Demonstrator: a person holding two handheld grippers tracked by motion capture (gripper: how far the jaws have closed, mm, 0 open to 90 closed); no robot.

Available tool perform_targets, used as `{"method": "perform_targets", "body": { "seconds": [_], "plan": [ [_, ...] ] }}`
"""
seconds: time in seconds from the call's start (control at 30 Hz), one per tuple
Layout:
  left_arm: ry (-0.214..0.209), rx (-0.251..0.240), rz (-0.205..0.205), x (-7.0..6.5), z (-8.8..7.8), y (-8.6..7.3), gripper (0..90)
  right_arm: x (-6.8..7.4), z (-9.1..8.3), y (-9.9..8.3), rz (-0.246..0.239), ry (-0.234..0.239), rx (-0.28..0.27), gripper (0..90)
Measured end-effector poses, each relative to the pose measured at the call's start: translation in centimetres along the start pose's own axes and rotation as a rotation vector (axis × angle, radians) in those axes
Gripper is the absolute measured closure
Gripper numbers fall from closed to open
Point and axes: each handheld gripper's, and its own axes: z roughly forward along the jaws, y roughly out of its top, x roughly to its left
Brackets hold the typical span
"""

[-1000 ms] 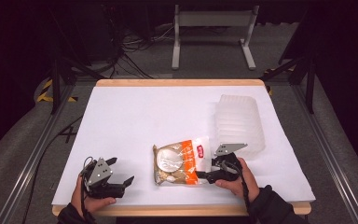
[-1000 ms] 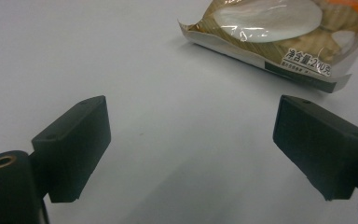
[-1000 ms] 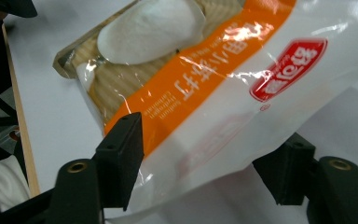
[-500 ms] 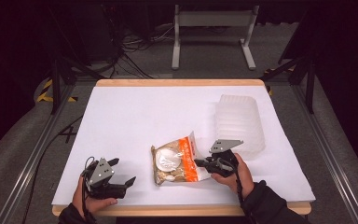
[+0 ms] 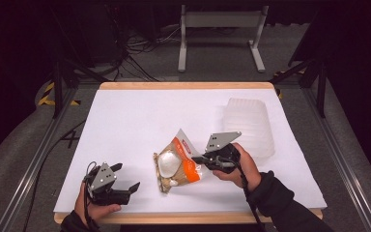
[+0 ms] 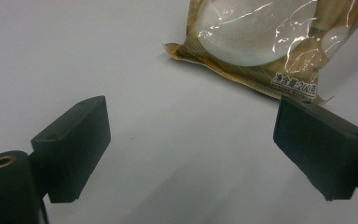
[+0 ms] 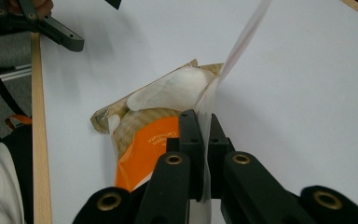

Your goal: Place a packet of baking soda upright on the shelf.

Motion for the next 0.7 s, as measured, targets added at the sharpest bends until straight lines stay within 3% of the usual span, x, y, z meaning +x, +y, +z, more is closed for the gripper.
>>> {"method": "perform_targets", "body": {
  "seconds": [0.2,0.33,0.5,0.7],
  "plan": [
    [-0.005,-0.002,-0.007,0.2,0.0,-0.1,11.5,-0.4,-0.3,2.1,-0.079,0.025,0.041,90.0],
    [-0.01,0.002,-0.004,0.1,0.0,-0.1,11.5,-0.3,-0.9,4.3,-0.172,0.044,0.068,90.0],
    [-0.013,-0.001,-0.002,0.2,-0.1,-0.1,11.4,-0.3,-1.5,5.6,-0.207,0.067,0.096,90.0],
    [-0.015,-0.003,-0.004,0.2,-0.1,-0.1,11.4,-0.2,-2.5,6.8,-0.258,0.056,0.138,90.0]
  ]
}}
